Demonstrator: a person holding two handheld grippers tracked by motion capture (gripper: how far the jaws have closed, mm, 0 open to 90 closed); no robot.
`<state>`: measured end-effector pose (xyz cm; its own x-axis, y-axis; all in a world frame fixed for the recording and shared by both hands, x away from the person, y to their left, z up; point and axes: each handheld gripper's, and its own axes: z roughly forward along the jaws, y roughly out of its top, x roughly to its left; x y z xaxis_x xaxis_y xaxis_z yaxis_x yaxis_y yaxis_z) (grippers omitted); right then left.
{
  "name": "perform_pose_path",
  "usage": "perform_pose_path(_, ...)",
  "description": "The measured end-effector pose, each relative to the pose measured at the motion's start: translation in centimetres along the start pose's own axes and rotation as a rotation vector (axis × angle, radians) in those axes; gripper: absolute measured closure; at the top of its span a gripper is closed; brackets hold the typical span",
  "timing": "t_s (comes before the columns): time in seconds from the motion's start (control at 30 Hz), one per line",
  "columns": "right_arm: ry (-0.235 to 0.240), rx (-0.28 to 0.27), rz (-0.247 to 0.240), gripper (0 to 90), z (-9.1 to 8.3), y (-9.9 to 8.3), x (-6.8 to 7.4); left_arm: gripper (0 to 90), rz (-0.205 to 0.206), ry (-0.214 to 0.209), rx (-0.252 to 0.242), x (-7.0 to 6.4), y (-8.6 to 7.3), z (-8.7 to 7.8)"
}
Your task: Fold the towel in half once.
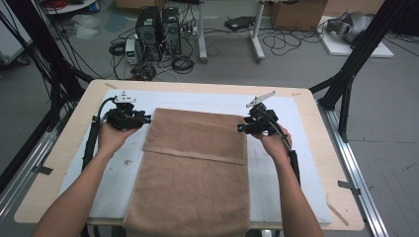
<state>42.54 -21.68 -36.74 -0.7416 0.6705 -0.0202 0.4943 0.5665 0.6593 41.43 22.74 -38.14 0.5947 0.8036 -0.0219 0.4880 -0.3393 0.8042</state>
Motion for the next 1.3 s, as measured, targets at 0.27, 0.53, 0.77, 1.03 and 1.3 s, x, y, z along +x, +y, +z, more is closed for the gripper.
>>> perform_pose_path(0.27,0.047,-0.035,-0.009,53.4,0.1,-1.6,1.8,61.9,0.043,-0.059,0.032,-1.6,-2.1,0.0)
perform_pose_path(0.53,0.076,-0.057,0.0,53.0,0.4,-3.8,2.9,60.4,0.031,-0.085,0.027,-2.4,-4.2,-0.3)
perform_pose_path(0.77,0.092,-0.049,0.006,52.9,1.3,-5.0,3.8,58.1,0.065,-0.095,0.055,-3.4,-4.7,0.0)
perform_pose_path(1.03,0.11,-0.033,0.0,56.7,2.1,-5.8,4.4,60.7,0.095,-0.1,0.086,-4.1,-5.2,0.5)
perform_pose_path(1.3,0.109,-0.001,-0.009,60.8,3.2,-6.3,4.6,66.2,0.068,-0.098,0.102,-4.0,-6.3,1.2)
